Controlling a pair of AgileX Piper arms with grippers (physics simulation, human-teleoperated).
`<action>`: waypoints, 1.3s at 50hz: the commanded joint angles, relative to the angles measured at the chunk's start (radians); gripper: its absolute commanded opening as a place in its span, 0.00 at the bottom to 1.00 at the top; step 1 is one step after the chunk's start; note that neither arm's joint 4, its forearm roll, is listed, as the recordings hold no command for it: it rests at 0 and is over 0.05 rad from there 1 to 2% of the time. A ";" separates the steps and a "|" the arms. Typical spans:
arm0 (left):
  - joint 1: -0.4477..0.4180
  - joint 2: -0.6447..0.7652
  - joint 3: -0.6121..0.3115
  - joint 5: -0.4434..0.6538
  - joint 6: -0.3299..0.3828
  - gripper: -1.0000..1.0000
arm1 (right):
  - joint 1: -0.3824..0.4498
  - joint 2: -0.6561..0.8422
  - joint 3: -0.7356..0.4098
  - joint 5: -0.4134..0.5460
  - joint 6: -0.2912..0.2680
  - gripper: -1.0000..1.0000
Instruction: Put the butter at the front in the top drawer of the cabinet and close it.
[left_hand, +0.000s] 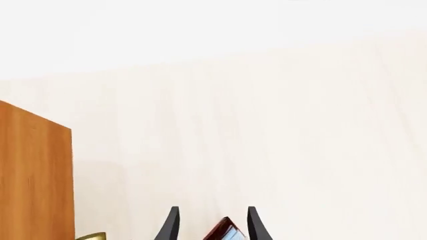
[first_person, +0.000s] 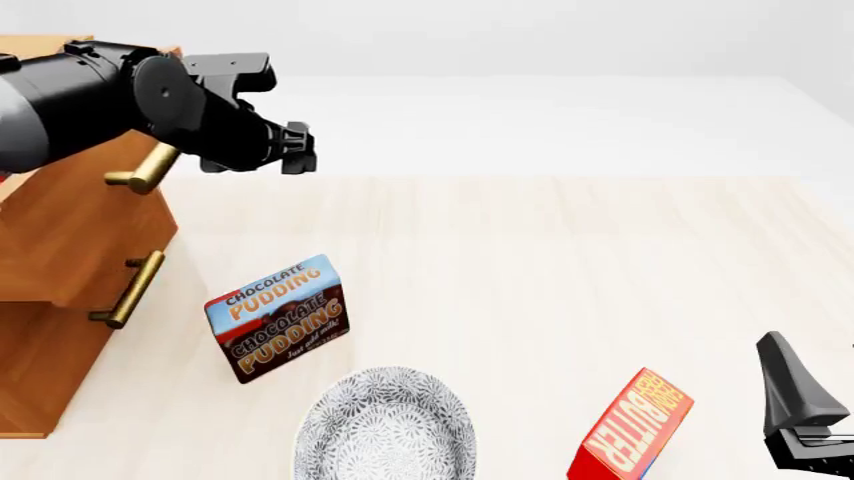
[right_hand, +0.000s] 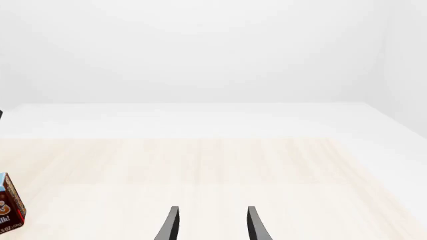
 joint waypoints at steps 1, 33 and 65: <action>0.043 -0.024 0.026 0.002 0.006 1.00 | 0.000 -0.001 0.001 0.000 -0.001 1.00; 0.132 -0.082 0.084 0.001 0.004 1.00 | 0.000 -0.001 0.001 0.001 -0.001 1.00; 0.215 -0.132 0.168 -0.018 -0.009 1.00 | 0.000 -0.001 0.001 0.000 -0.001 1.00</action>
